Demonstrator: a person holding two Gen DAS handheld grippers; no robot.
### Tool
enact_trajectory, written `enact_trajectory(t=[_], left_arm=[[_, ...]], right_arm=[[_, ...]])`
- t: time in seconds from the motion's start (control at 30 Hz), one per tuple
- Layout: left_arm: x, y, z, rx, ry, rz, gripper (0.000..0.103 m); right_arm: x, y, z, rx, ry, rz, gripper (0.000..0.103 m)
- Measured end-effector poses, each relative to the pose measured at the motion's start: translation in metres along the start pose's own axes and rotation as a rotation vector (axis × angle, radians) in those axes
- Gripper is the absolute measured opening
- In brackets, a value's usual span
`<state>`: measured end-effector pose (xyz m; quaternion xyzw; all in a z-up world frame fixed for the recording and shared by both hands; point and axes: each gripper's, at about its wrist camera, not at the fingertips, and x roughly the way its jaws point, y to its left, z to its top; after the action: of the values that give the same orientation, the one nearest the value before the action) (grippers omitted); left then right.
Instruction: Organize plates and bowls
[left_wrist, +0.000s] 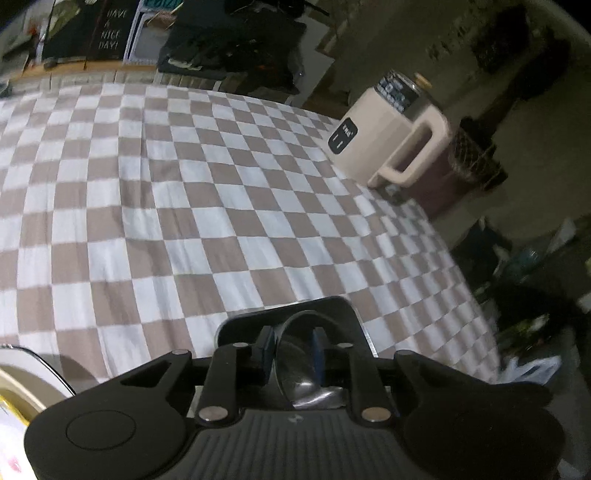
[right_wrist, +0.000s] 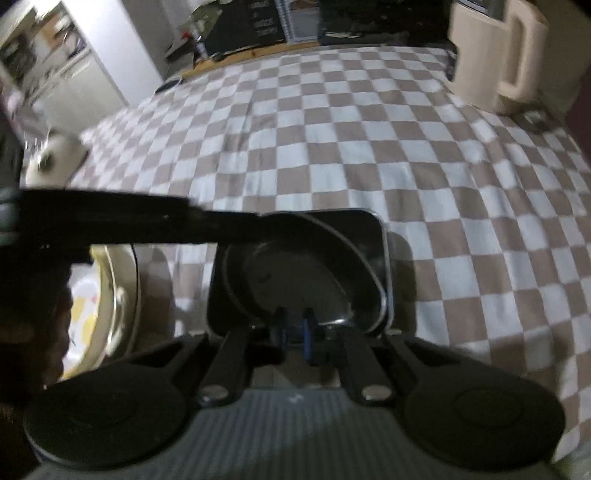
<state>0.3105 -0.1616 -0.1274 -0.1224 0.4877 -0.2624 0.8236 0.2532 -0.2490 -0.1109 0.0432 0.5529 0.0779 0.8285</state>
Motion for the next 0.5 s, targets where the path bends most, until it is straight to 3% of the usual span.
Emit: enact_trajectory(t=[0.2, 0.4, 0.5], left_arm=[[0.009, 0.013, 0.002, -0.066, 0.021, -0.006, 0.023], [0.015, 0.009, 0.007, -0.058, 0.005, -0.028, 0.023], [0.016, 0.005, 0.007, -0.028, 0.016, -0.002, 0.025]], right_arm=[[0.005, -0.006, 0.001, 0.020, 0.011, -0.017, 0.011], [-0.005, -0.023, 0.001, 0.078, -0.022, -0.025, 0.012], [-0.013, -0.033, 0.003, 0.122, -0.063, -0.029, 0.012]])
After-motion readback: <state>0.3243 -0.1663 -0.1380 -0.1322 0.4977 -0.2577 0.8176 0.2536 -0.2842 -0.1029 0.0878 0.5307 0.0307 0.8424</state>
